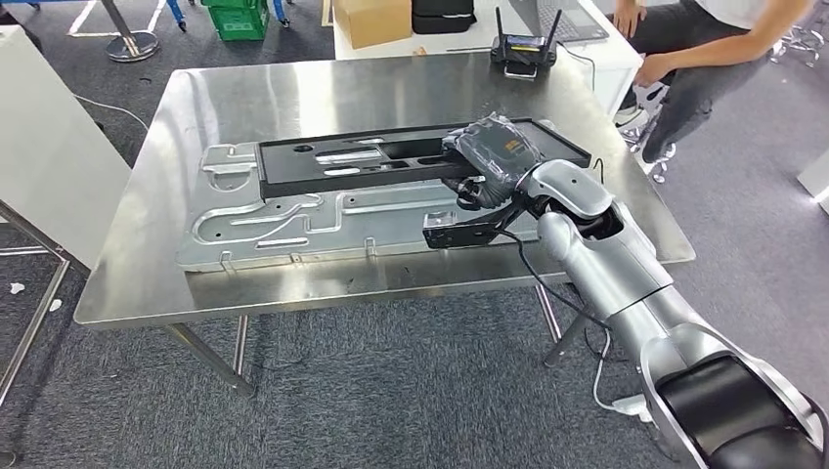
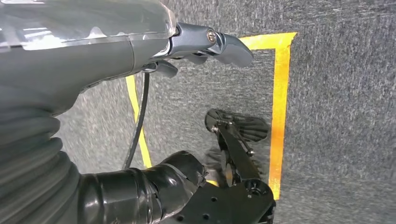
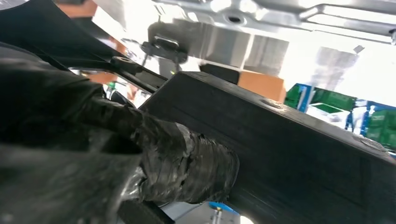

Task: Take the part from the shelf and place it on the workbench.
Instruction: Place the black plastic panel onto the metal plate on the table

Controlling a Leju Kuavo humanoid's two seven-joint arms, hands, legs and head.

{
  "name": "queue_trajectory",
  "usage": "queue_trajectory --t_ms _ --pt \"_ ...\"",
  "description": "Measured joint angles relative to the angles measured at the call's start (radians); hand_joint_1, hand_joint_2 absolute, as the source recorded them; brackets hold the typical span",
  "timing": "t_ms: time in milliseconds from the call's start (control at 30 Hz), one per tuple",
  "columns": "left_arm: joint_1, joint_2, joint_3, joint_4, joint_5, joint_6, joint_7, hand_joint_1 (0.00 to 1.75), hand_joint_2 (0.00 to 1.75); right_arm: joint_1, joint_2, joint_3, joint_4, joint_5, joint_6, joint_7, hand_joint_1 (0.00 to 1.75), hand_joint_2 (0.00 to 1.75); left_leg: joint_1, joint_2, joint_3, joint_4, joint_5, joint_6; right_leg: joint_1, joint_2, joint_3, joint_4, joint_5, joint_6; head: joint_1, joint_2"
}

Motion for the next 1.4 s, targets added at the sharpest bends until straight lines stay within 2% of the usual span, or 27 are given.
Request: queue_trajectory --t_ms 67,100,167,233,300,367,400,433,467,533,567,600,633,700,767,833,867,900,933,967,1000,1033,1067,1100,1133,1233,1400 --pt "-0.003 0.001 0.008 0.001 -0.007 -0.001 -0.003 0.00 1.75 -0.001 0.000 0.004 0.014 0.001 0.000 0.000 1.75 0.00 0.004 -0.022 0.010 0.009 -0.023 -0.014 -0.002 0.023 0.009 -0.079 0.103 -0.002 0.000 0.000" --pt "-0.004 0.001 0.012 0.001 -0.011 -0.002 -0.004 0.00 1.75 -0.001 0.002 0.007 0.020 0.002 -0.001 0.000 1.75 0.00 0.005 -0.031 0.012 0.015 -0.030 -0.021 0.000 0.027 0.012 -0.095 0.128 -0.008 0.001 0.000" --pt "-0.006 0.002 0.016 0.001 -0.017 -0.003 -0.006 0.00 1.75 -0.007 0.009 0.012 0.026 0.003 -0.001 -0.001 1.75 0.00 0.007 -0.036 0.009 0.027 -0.031 -0.034 0.004 0.010 0.027 -0.098 0.122 -0.026 0.001 0.000" --pt "-0.006 0.003 0.020 0.001 -0.019 -0.004 -0.008 0.00 1.75 -0.016 0.014 0.015 0.029 0.003 -0.002 0.000 1.75 0.00 0.006 0.001 -0.012 0.072 -0.024 -0.044 0.003 -0.006 0.050 -0.109 0.112 -0.043 0.000 0.000" --pt "-0.011 0.003 0.022 0.002 -0.020 -0.006 -0.008 0.00 1.75 -0.024 0.016 0.017 0.032 0.003 -0.002 0.000 1.75 0.00 0.008 0.053 -0.075 0.169 -0.042 -0.053 0.005 -0.022 0.078 -0.119 0.098 -0.053 -0.004 0.000" --pt "-0.016 0.003 0.025 0.002 -0.022 -0.008 -0.010 0.00 1.75 -0.025 0.017 0.018 0.037 0.003 -0.002 0.000 1.75 0.00 0.010 0.074 -0.153 0.259 -0.090 -0.059 0.006 -0.035 0.106 -0.122 0.078 -0.055 -0.005 0.000" --pt "-0.016 0.003 0.026 0.002 -0.025 -0.009 -0.012 0.00 1.75 -0.025 0.018 0.019 0.040 0.003 -0.002 0.000 1.75 0.00 0.010 0.077 -0.179 0.271 -0.106 -0.060 0.007 -0.041 0.121 -0.123 0.066 -0.055 -0.005 0.000" --pt "-0.015 0.003 0.028 0.002 -0.027 -0.010 -0.014 0.00 1.75 -0.025 0.020 0.020 0.043 0.003 -0.001 0.001 1.75 0.00 0.010 0.079 -0.192 0.254 -0.104 -0.059 0.006 -0.045 0.138 -0.123 0.054 -0.055 -0.005 0.000" --pt "-0.013 0.003 0.031 0.002 -0.029 -0.011 -0.016 0.00 1.75 -0.025 0.022 0.021 0.046 0.004 0.000 0.002 1.75 0.00 0.010 0.081 -0.192 0.211 -0.076 -0.058 0.006 -0.049 0.155 -0.123 0.041 -0.054 -0.005 0.000" --pt "-0.011 0.004 0.038 0.002 -0.034 -0.012 -0.019 0.00 1.75 -0.026 0.028 0.026 0.055 0.006 0.004 0.007 1.75 0.00 0.007 0.088 -0.179 0.087 0.043 -0.048 0.008 -0.053 0.182 -0.120 0.015 -0.048 -0.005 0.000" --pt "-0.011 0.004 0.041 0.002 -0.039 -0.012 -0.021 0.00 1.75 -0.030 0.031 0.031 0.062 0.009 0.007 0.010 1.75 0.00 0.005 0.091 -0.174 0.044 0.094 -0.044 0.010 -0.053 0.189 -0.119 0.003 -0.042 -0.005 0.000" --pt "-0.012 0.005 0.044 0.002 -0.045 -0.012 -0.023 0.00 1.75 -0.033 0.035 0.038 0.072 0.014 0.012 0.013 1.75 0.00 0.003 0.093 -0.173 0.018 0.129 -0.039 0.013 -0.053 0.193 -0.118 -0.008 -0.036 -0.005 0.000" --pt "-0.014 0.005 0.047 0.003 -0.052 -0.012 -0.027 0.00 1.75 -0.039 0.038 0.045 0.084 0.019 0.017 0.016 1.75 0.00 -0.001 0.093 -0.174 0.010 0.140 -0.036 0.016 -0.053 0.197 -0.118 -0.016 -0.029 -0.004 0.000" --pt "-0.019 0.008 0.050 0.004 -0.064 -0.011 -0.035 0.00 1.75 -0.054 0.046 0.060 0.105 0.029 0.023 0.021 1.75 0.00 0.002 0.088 -0.169 0.011 0.138 -0.028 0.015 -0.051 0.203 -0.122 -0.029 -0.018 -0.004 0.000" --pt "-0.026 0.011 0.054 0.009 -0.074 -0.003 -0.044 0.00 1.75 -0.079 0.053 0.073 0.134 0.036 0.024 0.023 1.75 0.00 0.007 0.084 -0.159 0.002 0.132 -0.017 0.013 -0.039 0.181 -0.072 -0.060 -0.012 -0.004 0.000" --pt "-0.036 0.017 0.059 0.018 -0.080 0.005 -0.052 0.00 1.75 -0.095 0.061 0.093 0.175 0.042 0.021 0.028 1.75 0.00 0.006 0.080 -0.151 -0.001 0.123 -0.007 0.013 -0.027 0.106 0.053 -0.110 -0.011 -0.004 0.000" --pt "-0.041 0.021 0.062 0.024 -0.083 0.007 -0.055 0.00 1.75 -0.095 0.066 0.104 0.196 0.045 0.018 0.030 1.75 0.00 0.004 0.076 -0.147 0.000 0.118 -0.003 0.014 -0.024 0.063 0.114 -0.124 -0.011 -0.004 0.000" --pt "-0.045 0.026 0.064 0.030 -0.084 0.008 -0.057 0.00 1.75 -0.089 0.073 0.114 0.217 0.051 0.014 0.032 1.75 0.00 0.003 0.071 -0.141 0.001 0.112 -0.002 0.015 -0.023 0.030 0.149 -0.119 -0.013 -0.004 0.000" --pt "-0.048 0.031 0.066 0.038 -0.086 0.008 -0.058 0.00 1.75 -0.080 0.080 0.124 0.236 0.058 0.009 0.033 1.75 0.00 0.000 0.065 -0.134 0.003 0.106 -0.001 0.016 -0.023 0.014 0.148 -0.093 -0.016 -0.003 0.000" --pt "-0.049 0.036 0.069 0.046 -0.088 0.007 -0.059 0.00 1.75 -0.071 0.089 0.132 0.254 0.065 0.003 0.034 1.31 0.00 -0.003 0.060 -0.126 0.004 0.099 -0.002 0.017 -0.022 0.015 0.109 -0.049 -0.022 -0.003 0.000" --pt "-0.049 0.041 0.073 0.055 -0.090 0.004 -0.059 0.00 1.75 -0.064 0.097 0.138 0.271 0.070 -0.004 0.035 0.87 0.00 -0.005 0.055 -0.118 0.006 0.093 -0.003 0.021 -0.021 0.030 0.045 0.003 -0.032 -0.003 0.000" --pt "-0.049 0.045 0.078 0.065 -0.092 0.001 -0.060 0.00 1.75 -0.059 0.104 0.142 0.287 0.074 -0.012 0.035 0.44 0.00 -0.009 0.052 -0.112 0.007 0.088 -0.005 0.025 -0.019 0.048 -0.016 0.042 -0.044 -0.004 0.000" --pt "-0.048 0.052 0.082 0.075 -0.097 -0.003 -0.061 0.00 1.75 -0.056 0.112 0.146 0.302 0.076 -0.020 0.036 0.00 0.00 -0.010 0.050 -0.109 0.008 0.084 -0.008 0.029 -0.019 0.062 -0.064 0.068 -0.054 -0.005 0.000" --pt "-0.047 0.058 0.086 0.085 -0.102 -0.008 -0.064 0.00 1.75 -0.053 0.120 0.149 0.317 0.078 -0.027 0.035 0.00 0.00 -0.010 0.049 -0.108 0.009 0.082 -0.011 0.033 -0.018 0.070 -0.093 0.080 -0.061 -0.006 0.000" --pt "-0.046 0.065 0.089 0.094 -0.109 -0.012 -0.067 0.00 1.75 -0.049 0.127 0.151 0.332 0.078 -0.034 0.034 0.00 0.00 -0.010 0.049 -0.109 0.009 0.080 -0.014 0.035 -0.018 0.073 -0.102 0.079 -0.060 -0.006 0.000" --pt "-0.044 0.085 0.092 0.116 -0.121 -0.019 -0.074 0.00 1.75 -0.034 0.143 0.156 0.367 0.078 -0.044 0.030 0.00 0.00 -0.007 0.050 -0.107 0.009 0.076 -0.018 0.036 -0.018 0.078 -0.111 0.080 -0.048 -0.006 0.000" --pt "-0.043 0.105 0.096 0.133 -0.123 -0.019 -0.076 0.00 1.75 -0.023 0.153 0.158 0.400 0.078 -0.048 0.027 0.00 0.00 -0.007 0.051 -0.103 0.004 0.076 -0.022 0.036 -0.017 0.078 -0.111 0.078 -0.050 -0.006 0.000"
